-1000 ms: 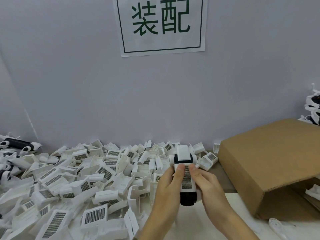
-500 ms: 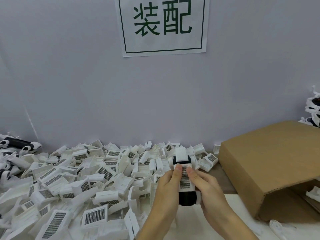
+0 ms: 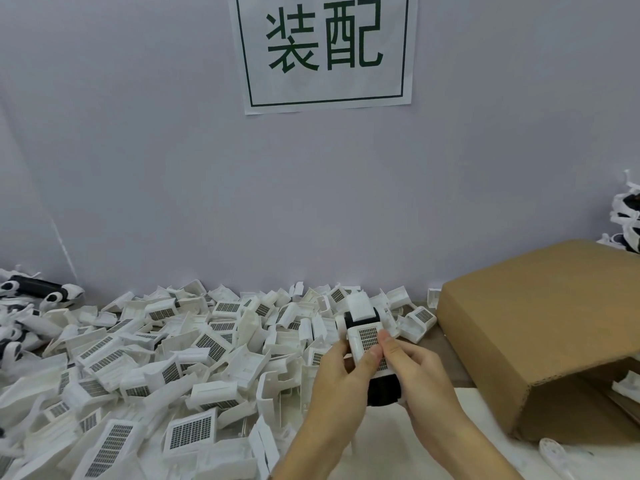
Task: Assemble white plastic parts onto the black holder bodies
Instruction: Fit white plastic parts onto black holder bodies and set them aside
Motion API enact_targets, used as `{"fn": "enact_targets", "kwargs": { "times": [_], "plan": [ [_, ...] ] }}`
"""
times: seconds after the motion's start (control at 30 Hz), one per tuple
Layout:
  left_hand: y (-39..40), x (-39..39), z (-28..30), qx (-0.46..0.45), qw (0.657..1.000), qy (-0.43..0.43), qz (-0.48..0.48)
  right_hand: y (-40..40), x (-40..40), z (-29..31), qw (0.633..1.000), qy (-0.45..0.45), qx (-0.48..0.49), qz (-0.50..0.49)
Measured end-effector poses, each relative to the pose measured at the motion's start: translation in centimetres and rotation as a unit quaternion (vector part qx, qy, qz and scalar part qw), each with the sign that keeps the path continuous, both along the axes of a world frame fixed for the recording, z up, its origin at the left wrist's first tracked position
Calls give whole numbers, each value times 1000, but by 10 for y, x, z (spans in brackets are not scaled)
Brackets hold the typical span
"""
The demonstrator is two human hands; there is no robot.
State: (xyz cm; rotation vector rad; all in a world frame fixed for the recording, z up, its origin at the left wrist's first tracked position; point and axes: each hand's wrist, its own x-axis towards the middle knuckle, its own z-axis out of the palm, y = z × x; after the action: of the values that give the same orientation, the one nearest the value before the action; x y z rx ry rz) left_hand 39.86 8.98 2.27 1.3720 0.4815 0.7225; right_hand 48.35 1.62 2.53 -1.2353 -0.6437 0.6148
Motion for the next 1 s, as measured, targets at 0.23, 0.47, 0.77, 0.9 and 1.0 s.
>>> {"fn": "enact_targets", "kwargs": {
  "times": [0.23, 0.47, 0.77, 0.9, 1.0],
  "plan": [
    [2, 0, 0, -55, 998, -24, 27, -1, 1, -2, 1000, -9, 16, 7],
    [1, -2, 5, -42, 998, -22, 38, 1, -3, -4, 999, -38, 27, -17],
    [7, -8, 9, -110, 983, -58, 137, 6, -15, -12, 954, -275, -33, -116],
    [8, -5, 11, -190, 971, -77, 125, 8, -14, -17, 923, -369, -50, -98],
    [8, -3, 12, -221, 967, -78, 97, 5, -9, -18, 903, -409, -66, -115]
  ]
}}
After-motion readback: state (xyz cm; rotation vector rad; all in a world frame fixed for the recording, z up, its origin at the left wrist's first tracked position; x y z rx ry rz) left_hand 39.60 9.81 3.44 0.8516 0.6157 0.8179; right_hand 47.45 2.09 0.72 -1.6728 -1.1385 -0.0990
